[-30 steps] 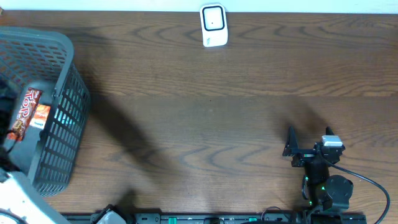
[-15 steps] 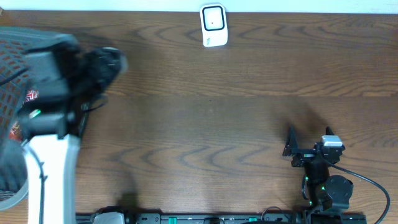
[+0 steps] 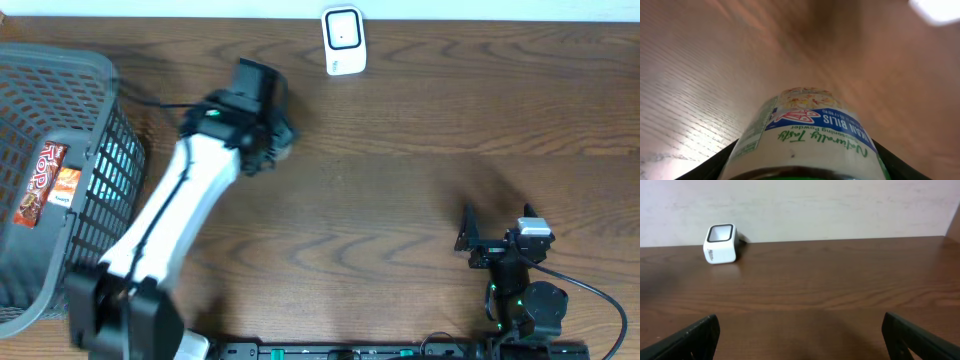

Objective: Scan the item barcode
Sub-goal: 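Lift the container out and carry it toward the white scanner, then hold the container's label in front of the scanner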

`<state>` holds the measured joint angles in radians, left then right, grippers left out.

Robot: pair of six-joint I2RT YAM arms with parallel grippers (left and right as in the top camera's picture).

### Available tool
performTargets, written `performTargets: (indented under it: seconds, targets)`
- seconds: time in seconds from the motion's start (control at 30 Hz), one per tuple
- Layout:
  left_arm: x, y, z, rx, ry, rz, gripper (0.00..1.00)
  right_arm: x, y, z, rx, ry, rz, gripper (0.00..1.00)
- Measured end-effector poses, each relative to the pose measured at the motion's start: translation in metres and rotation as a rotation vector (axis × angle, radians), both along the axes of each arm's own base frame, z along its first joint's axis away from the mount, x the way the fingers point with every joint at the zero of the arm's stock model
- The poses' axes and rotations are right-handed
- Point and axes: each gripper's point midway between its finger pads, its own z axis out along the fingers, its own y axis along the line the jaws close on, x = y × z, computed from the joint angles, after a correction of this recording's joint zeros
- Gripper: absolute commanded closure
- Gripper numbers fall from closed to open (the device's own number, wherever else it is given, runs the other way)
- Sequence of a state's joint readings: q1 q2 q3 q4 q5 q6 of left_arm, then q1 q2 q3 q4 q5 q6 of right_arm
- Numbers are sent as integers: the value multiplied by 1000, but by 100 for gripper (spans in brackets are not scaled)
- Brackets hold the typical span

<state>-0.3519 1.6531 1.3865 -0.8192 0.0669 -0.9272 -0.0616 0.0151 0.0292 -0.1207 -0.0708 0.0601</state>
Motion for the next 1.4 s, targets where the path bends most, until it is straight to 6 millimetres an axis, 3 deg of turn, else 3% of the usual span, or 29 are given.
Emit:
performTargets:
  seconds: [0.13,0.23,0.47,0.57,0.7,1.2,1.27,1.4]
  targets:
    - [-6,-18,-32,84,59,-183,34,0,0,0,0,0,0,1]
    - [-9,-23,-44,141,69,-341,35,0,0,0,0,0,0,1]
    - [-4,-26,-46,272,-7,-741,34,0,0,0,0,0,0,1]
    - [-8,-32,-46,301,-39,-964,34,0,0,0,0,0,0,1]
    - [-19,-33,-56,315,-38,-1129,34,0,0,0,0,0,0,1]
    - [-65,-19,-133,299,147,-1313,33,0,0,0,0,0,0,1]
    - [-65,-19,-133,299,147,-1322,33,0,0,0,0,0,0,1]
    - [-67,-18,-137,304,156,-1372,21,0,0,0,0,0,0,1]
